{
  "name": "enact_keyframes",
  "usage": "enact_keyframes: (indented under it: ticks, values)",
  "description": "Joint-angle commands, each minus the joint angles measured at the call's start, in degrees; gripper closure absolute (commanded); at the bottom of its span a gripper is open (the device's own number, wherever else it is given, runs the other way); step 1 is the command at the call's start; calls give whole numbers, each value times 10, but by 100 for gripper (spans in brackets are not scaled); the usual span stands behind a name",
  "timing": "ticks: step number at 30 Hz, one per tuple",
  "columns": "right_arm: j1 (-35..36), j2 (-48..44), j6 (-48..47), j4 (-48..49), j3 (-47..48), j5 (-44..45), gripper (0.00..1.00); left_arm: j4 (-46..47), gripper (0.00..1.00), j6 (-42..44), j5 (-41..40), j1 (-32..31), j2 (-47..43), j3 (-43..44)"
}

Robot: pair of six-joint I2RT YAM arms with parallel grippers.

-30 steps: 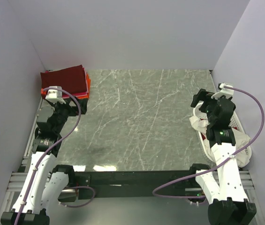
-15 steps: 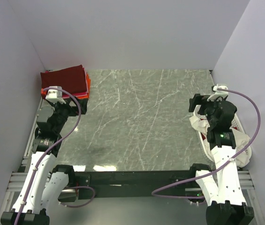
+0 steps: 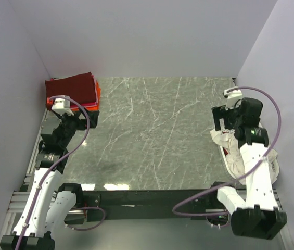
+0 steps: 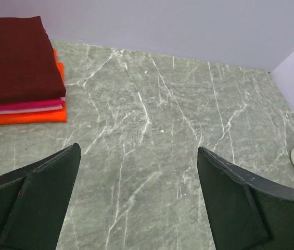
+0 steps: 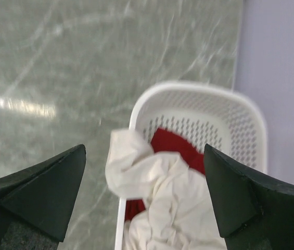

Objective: Fold and stack the t-shirts
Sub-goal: Grab the tshirt from the pile

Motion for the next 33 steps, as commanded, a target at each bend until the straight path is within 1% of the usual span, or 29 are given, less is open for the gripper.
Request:
enact_keyframes:
  ticks: [1, 3, 5, 7, 9, 12, 15, 18, 19, 21, 24, 25, 27, 30, 32, 33]
  values:
    - [-18, 52, -29, -103, 8, 3, 0, 10, 1, -1, 19, -4, -4, 27]
    - [-47, 84, -57, -150, 30, -36, 0, 4, 1, 3, 16, -8, 3, 32]
    - [-69, 117, -96, -200, 55, -56, 1, 0, 1, 4, 15, -11, 11, 34]
    - [-77, 144, -123, -242, 68, -75, 7, -2, 1, 6, 16, -13, 16, 35]
    - [-77, 176, -148, -257, 72, -87, 11, -2, 0, 6, 17, -14, 18, 36]
    - [-76, 204, -146, -239, 61, -84, 17, -2, 1, 6, 17, -14, 18, 35]
    - [-76, 215, -142, -211, 47, -86, 18, -2, 1, 7, 15, -15, 19, 33]
    - [-76, 227, -141, -205, 44, -98, 24, -2, 0, 8, 14, -14, 21, 34]
    - [-76, 231, -141, -202, 43, -101, 28, -2, 0, 8, 12, -14, 20, 34]
    - [-76, 241, -141, -198, 40, -108, 32, -3, 1, 8, 10, -14, 21, 33]
    - [-76, 257, -136, -200, 45, -119, 49, -1, 1, 9, 9, -14, 22, 33]
    - [-76, 260, -135, -201, 46, -122, 58, -3, 1, 10, 6, -14, 23, 32]
    - [-77, 260, -135, -199, 44, -127, 61, -3, 1, 10, 4, -14, 24, 33]
    - [-77, 260, -133, -195, 44, -129, 74, -3, 1, 12, 2, -14, 22, 33]
    - [-77, 255, -128, -192, 47, -128, 91, -3, 1, 12, 2, -14, 21, 32]
    - [-77, 249, -126, -188, 47, -126, 97, -3, 1, 13, 2, -14, 20, 32]
